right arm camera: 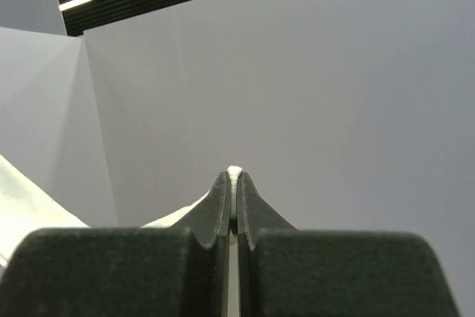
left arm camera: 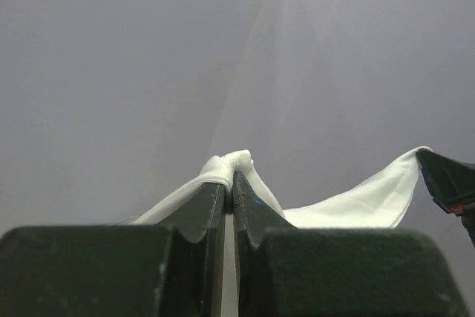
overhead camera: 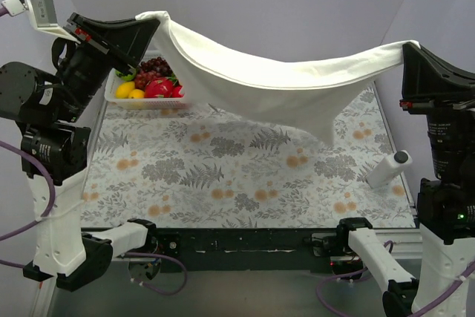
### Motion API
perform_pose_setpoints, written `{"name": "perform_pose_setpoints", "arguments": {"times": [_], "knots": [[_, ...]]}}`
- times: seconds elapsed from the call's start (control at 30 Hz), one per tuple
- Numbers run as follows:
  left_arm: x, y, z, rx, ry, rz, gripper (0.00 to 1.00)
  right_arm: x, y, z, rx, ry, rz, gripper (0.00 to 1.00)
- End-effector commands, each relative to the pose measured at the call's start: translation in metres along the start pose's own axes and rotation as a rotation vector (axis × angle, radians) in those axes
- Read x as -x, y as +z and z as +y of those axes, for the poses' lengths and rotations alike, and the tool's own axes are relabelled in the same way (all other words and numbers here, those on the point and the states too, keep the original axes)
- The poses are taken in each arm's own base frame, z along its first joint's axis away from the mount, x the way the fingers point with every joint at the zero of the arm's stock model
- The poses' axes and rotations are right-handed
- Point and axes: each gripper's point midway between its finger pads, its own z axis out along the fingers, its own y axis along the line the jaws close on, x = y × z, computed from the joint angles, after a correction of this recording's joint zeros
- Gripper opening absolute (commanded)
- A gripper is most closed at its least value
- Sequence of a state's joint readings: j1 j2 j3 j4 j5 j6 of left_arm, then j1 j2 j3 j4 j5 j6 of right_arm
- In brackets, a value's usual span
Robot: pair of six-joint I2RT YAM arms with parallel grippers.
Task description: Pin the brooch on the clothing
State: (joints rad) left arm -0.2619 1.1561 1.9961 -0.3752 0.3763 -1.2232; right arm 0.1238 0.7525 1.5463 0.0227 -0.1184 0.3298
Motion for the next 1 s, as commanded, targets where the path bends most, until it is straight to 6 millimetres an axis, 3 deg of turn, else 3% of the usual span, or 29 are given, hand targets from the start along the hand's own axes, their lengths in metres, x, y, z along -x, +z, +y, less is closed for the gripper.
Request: {"name": "perform_pose_setpoints", "arguments": {"times": [0.0, 0.13, 0.23, 0.3, 0.4, 0.5, 0.53, 0.63, 0.67, 0.73, 0.77, 0.97], "knots": [[-0.008, 0.0, -0.005, -0.032, -0.044, 0.033, 0.0, 0.02, -0.006, 0.008, 0.009, 0.0, -0.036, 0.01], [-0.014, 0.0, -0.005, -0.042, -0.057, 0.061, 0.0, 0.03, -0.01, 0.009, 0.001, -0.006, -0.059, 0.01], [-0.023, 0.005, 0.003, -0.026, -0.06, 0.078, 0.0, 0.025, -0.008, 0.006, -0.007, -0.006, -0.049, 0.01], [-0.03, 0.011, 0.016, 0.01, -0.059, 0.085, 0.0, 0.017, -0.005, 0.002, -0.014, -0.006, -0.037, 0.01], [-0.053, 0.023, 0.046, 0.079, -0.059, 0.121, 0.0, -0.012, 0.002, -0.012, -0.044, -0.005, 0.016, 0.01], [-0.088, 0.035, 0.083, 0.157, -0.076, 0.182, 0.0, -0.058, 0.009, -0.03, -0.079, 0.011, 0.105, 0.01], [-0.11, 0.037, 0.1, 0.191, -0.094, 0.22, 0.0, -0.085, 0.008, -0.04, -0.101, 0.021, 0.158, 0.01], [-0.149, 0.045, 0.132, 0.239, -0.123, 0.268, 0.0, -0.136, 0.005, -0.063, -0.163, 0.03, 0.244, 0.01], [-0.171, 0.045, 0.146, 0.261, -0.143, 0.295, 0.0, -0.168, 0.001, -0.074, -0.186, 0.037, 0.298, 0.01], [-0.204, 0.046, 0.172, 0.308, -0.172, 0.339, 0.0, -0.198, -0.003, -0.084, -0.207, 0.048, 0.343, 0.01], [-0.227, 0.044, 0.185, 0.322, -0.185, 0.363, 0.0, -0.23, -0.01, -0.094, -0.23, 0.056, 0.403, 0.01], [-0.304, 0.045, 0.233, 0.346, -0.247, 0.42, 0.0, -0.319, -0.036, -0.132, -0.335, 0.053, 0.542, 0.01]]}}
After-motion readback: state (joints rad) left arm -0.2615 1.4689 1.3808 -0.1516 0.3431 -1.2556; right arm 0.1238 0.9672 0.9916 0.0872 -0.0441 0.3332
